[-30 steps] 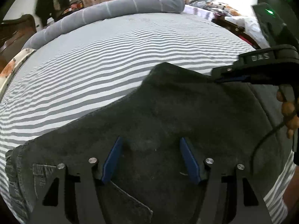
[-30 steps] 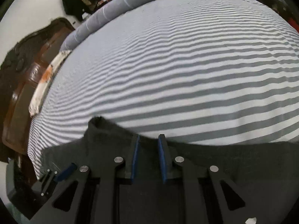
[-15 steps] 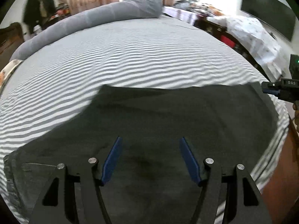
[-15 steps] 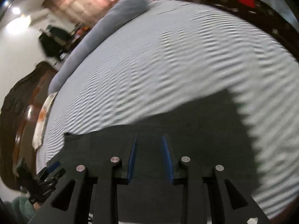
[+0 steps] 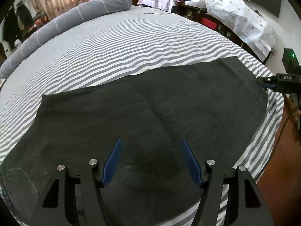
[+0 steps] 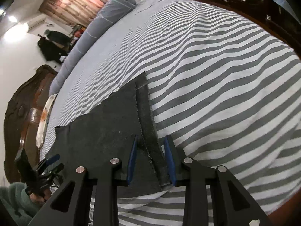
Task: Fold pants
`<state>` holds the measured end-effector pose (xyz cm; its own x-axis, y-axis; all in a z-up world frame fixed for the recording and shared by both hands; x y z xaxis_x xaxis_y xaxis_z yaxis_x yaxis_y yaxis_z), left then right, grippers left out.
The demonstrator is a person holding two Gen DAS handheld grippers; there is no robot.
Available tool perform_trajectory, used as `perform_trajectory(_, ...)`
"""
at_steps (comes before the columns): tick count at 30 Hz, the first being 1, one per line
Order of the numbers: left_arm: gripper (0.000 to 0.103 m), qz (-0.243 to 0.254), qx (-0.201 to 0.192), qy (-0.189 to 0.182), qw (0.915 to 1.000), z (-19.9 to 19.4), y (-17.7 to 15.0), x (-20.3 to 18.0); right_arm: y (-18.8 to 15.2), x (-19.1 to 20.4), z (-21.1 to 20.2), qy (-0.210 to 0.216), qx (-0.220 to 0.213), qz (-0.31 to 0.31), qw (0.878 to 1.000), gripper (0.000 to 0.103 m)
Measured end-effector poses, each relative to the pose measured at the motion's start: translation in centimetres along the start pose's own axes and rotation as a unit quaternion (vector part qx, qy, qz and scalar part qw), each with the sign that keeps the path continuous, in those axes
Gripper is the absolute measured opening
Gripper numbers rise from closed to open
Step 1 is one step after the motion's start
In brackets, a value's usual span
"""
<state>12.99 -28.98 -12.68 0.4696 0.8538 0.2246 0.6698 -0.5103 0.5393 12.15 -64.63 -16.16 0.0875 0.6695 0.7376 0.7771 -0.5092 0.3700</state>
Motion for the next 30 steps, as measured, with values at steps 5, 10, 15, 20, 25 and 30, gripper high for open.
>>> perform_trajectory(5,0.066,0.019,-0.002,0.010,0.9998,0.7,0.0,-1.5,-0.8,1.2,0.3,0.048,0.016,-0.039,0.998,0.023)
perform_trajectory(10,0.066,0.023,0.008,0.015,0.9996,1.7,-0.5,-1.9,-1.8,1.7,1.2,0.055,0.044,-0.055,0.996,0.015)
perform_trajectory(15,0.066,0.035,0.008,0.021,0.9991,2.2,-0.4,-2.4,-1.1,1.1,0.7,0.054,0.001,-0.016,0.998,0.015)
perform_trajectory(20,0.068,0.036,0.005,0.015,0.9992,2.9,0.0,-2.6,-1.4,2.1,0.6,0.034,0.002,-0.019,0.999,0.005)
perform_trajectory(25,0.070,0.036,0.001,0.013,0.9993,3.1,0.2,-2.5,-1.2,4.3,-1.1,0.019,-0.020,-0.023,0.999,0.005)
perform_trajectory(30,0.071,0.031,0.013,-0.006,0.9994,3.0,0.6,-1.9,-1.1,7.6,-2.2,0.036,-0.041,-0.020,0.998,0.004)
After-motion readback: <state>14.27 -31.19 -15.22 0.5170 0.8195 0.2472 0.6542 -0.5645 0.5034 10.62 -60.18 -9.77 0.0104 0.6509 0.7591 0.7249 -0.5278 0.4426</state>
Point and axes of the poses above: each gripper's, at about its wrist camera, not at the fingertips, and z roughly the way its jaws point, x to its left, y to its top, the point moved 3 cm from there along z, roughly the way its jaws point, and after that the axes turned 14 degrees about y, right-handed, at the moved point
